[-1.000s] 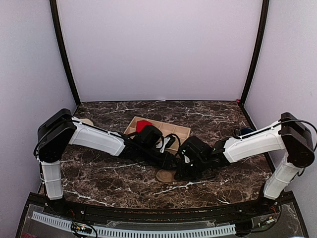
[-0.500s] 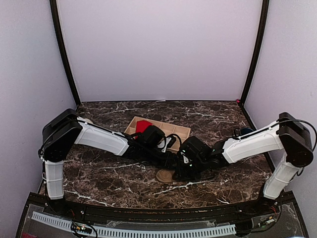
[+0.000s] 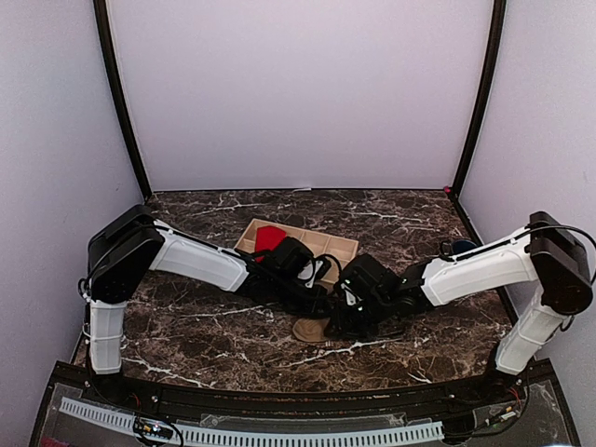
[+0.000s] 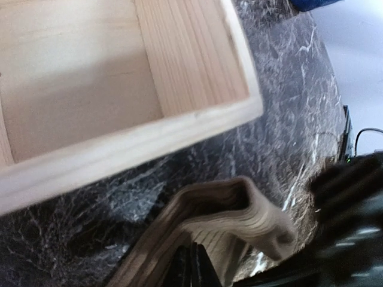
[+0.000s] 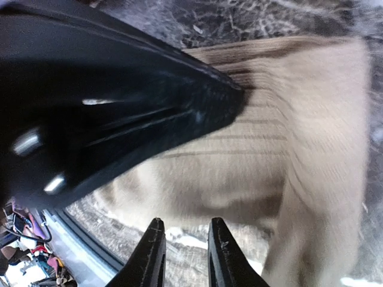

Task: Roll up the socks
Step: Roll the sock at the center of the board.

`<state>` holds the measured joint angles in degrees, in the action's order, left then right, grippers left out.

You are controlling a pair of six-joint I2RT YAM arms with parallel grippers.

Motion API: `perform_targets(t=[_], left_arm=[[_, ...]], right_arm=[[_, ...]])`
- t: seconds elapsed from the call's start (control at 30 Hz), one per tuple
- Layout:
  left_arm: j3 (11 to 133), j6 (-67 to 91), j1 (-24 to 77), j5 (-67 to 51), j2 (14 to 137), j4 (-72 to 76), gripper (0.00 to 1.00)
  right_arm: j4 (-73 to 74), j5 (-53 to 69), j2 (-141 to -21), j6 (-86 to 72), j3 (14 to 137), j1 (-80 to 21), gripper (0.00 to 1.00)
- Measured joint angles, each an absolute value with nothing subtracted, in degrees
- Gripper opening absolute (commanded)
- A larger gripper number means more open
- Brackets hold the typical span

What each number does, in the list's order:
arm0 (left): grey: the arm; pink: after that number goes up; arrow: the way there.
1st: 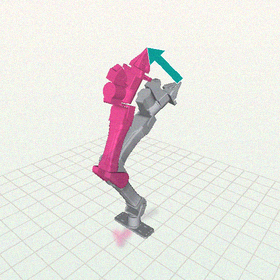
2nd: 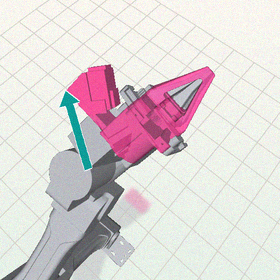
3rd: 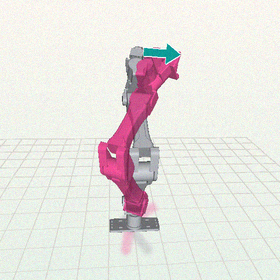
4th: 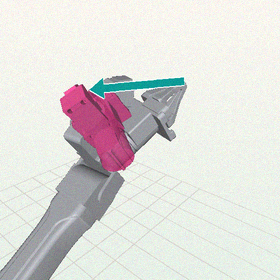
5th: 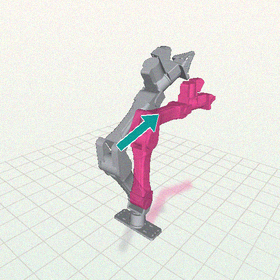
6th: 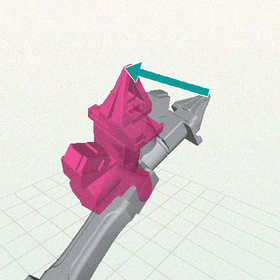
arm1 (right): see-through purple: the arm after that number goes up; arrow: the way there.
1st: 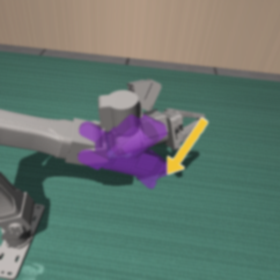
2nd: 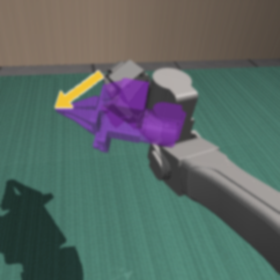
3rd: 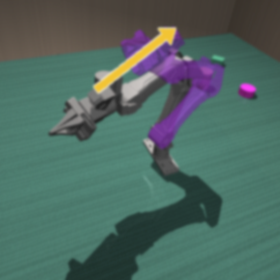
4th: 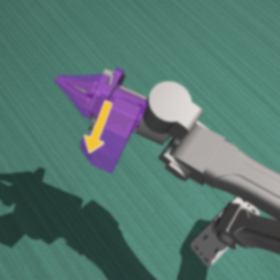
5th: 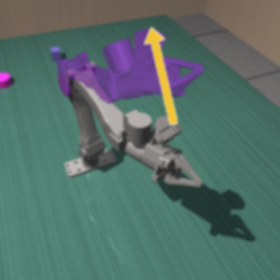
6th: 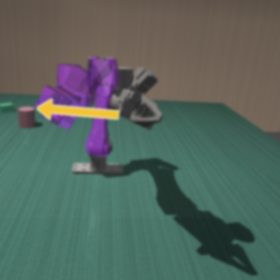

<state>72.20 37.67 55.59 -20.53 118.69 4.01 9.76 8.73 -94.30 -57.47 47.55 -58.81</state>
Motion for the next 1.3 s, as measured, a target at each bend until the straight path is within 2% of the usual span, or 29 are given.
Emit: perform_targets(t=[0.43,0.8,1.0,1.3], left_arm=[[71.9,36.6,55.5,-20.6,119.2,3.3,0.0],[71.8,36.4,55.5,-20.7,119.2,3.4,0.0],[71.3,36.4,55.3,-21.2,119.2,4.1,0.0],[71.0,36.7,54.8,-22.5,119.2,4.6,0.0]], right_arm=[[18.7,5.2,-82.1,-58.8,47.9,-58.8,0.25],[20.2,-0.5,-75.1,-60.9,43.3,-57.0,0.39],[12.0,-1.4,-74.2,-63.9,34.0,-55.1,0.43],[-13.9,-2.8,-72.2,-71.8,17.1,-55.0,0.47]])
